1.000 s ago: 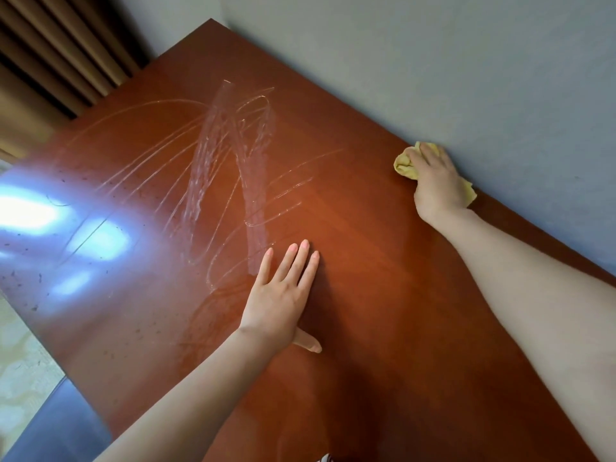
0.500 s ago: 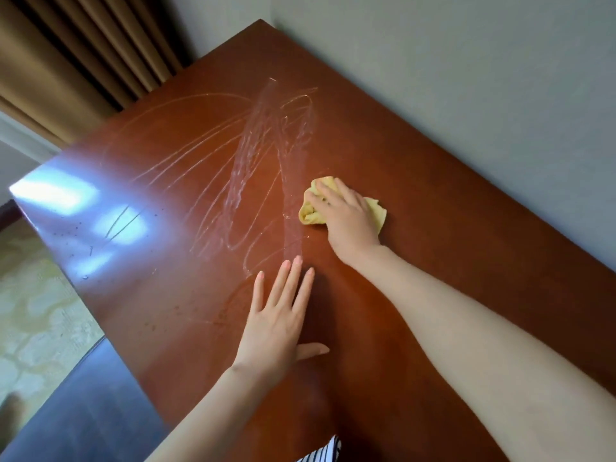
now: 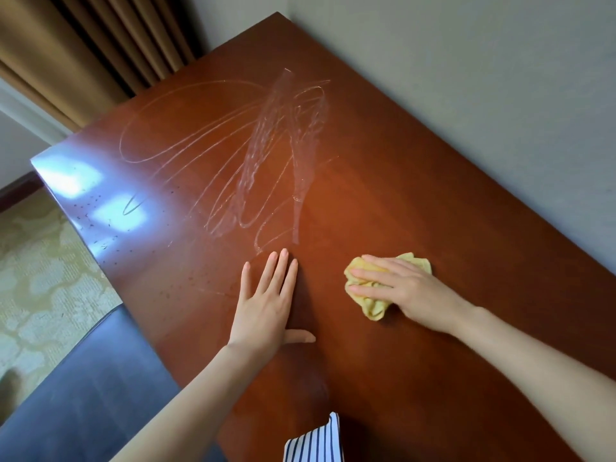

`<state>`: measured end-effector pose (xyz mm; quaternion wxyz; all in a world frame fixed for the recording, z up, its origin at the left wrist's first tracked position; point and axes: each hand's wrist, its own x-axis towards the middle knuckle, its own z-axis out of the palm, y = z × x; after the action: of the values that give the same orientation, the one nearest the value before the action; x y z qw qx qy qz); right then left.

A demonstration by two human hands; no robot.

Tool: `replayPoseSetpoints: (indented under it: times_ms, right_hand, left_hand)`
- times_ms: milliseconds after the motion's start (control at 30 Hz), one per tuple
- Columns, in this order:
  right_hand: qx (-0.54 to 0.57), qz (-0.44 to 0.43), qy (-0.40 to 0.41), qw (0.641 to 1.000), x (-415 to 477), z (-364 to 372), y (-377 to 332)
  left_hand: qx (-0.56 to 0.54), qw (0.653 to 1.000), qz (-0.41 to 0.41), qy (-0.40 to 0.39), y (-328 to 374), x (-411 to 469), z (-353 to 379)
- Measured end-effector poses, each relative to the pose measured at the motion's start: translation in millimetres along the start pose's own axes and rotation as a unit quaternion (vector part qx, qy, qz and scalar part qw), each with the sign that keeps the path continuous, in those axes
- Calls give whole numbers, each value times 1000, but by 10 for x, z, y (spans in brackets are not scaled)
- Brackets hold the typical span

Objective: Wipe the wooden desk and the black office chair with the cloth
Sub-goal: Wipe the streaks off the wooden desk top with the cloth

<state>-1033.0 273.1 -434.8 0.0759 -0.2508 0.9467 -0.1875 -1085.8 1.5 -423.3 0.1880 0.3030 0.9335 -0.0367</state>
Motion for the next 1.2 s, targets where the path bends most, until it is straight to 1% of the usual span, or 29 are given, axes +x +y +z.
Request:
replayPoseSetpoints:
  times_ms: [100,233,333,400,433,533,567,600,633,767,967,1133,1200]
  right_hand:
    - [-10,44,-9,999,-98,-209,295]
    - [-37,127,-13,991,-56,-459,672]
    - [-38,200,-10,979,92,-585,912]
    - [-24,259,22,965,266,-594,1000]
    - [-21,293,51,955,371,-571,1004]
    - [-19,408,151,900,723,-423,862]
    - [-18,433,171,885,838,-362,780]
    - [-19,443,177,879,944,-300,690]
    - [-23,435,170,884,1043,-242,591]
    - [-44,361,117,924,1344,-25,117]
    - [-45,299,98,948,1395,282,-536]
    - [-51,192,93,976,1106,424,-791]
    - [-38,138,99,985,920,469,-873]
  left_hand:
    - [-6,1000,-4,-4,10,-3,-3]
    - [-12,1000,-5,-15,15,7,-12]
    - [-13,1000,-6,-21,29,15,-18]
    - [-13,1000,-8,-23,30,19,-18]
    - [-15,1000,-9,-23,30,19,-18]
    - [-21,1000,-11,-20,22,20,-13]
    - [-22,1000,-11,-20,19,17,-13]
    - [-22,1000,-11,-19,19,16,-12]
    - [-21,1000,-11,-18,19,15,-10]
    - [-27,1000,-7,-9,-10,12,2]
    - [-55,998,-10,21,-99,-101,79]
    - [-97,993,-55,42,-201,-353,175]
    - [-113,987,-105,38,-252,-479,227]
